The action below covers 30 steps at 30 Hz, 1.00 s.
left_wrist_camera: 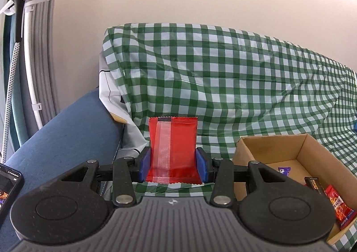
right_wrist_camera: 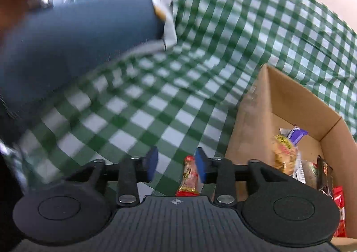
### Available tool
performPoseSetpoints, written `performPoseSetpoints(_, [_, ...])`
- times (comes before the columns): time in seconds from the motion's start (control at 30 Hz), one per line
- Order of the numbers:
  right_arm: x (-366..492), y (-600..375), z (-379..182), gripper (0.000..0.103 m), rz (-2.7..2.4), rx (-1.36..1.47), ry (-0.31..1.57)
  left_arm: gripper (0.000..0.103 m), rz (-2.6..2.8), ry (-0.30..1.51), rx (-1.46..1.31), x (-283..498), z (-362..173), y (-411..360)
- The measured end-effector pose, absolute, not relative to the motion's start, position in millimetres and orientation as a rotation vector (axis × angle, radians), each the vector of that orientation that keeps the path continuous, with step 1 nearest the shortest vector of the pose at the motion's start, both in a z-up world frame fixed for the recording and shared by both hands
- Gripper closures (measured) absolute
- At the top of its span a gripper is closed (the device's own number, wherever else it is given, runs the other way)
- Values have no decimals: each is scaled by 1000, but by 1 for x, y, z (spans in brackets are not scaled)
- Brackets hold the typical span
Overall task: Organize snacks
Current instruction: 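Lift the red packet and orange candy and carry them over the box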
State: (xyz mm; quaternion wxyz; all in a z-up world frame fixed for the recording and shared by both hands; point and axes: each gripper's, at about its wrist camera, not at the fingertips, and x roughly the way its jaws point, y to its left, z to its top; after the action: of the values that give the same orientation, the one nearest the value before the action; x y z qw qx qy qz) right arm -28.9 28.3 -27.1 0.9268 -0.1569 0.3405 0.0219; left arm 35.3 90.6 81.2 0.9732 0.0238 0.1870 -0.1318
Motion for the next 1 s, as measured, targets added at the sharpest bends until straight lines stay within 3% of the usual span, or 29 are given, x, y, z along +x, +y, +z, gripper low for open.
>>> performPoseSetpoints(0.33, [5,37,-72,57,-133,-388,775,56,-285,379,64,39,79,86])
performPoseSetpoints(0.4, [8,32,-70,63,-126,-324,786,56,-289,375,69,38,79,84])
performPoseSetpoints(0.43, [10,27,-70,80,-110,-279,799,56,-288,373,71,37,79,83])
performPoseSetpoints(0.47, [10,23,-69,85,-105,-252,804,56,-288,371,72,36,79,83])
performPoseSetpoints(0.77, [-15,19,-30,86,49,-38,673,56,-291,365,71,34,80,83])
performPoseSetpoints(1.0, [-34,7,36,86,83,-13,518,56,-299,367,90,31,80,73])
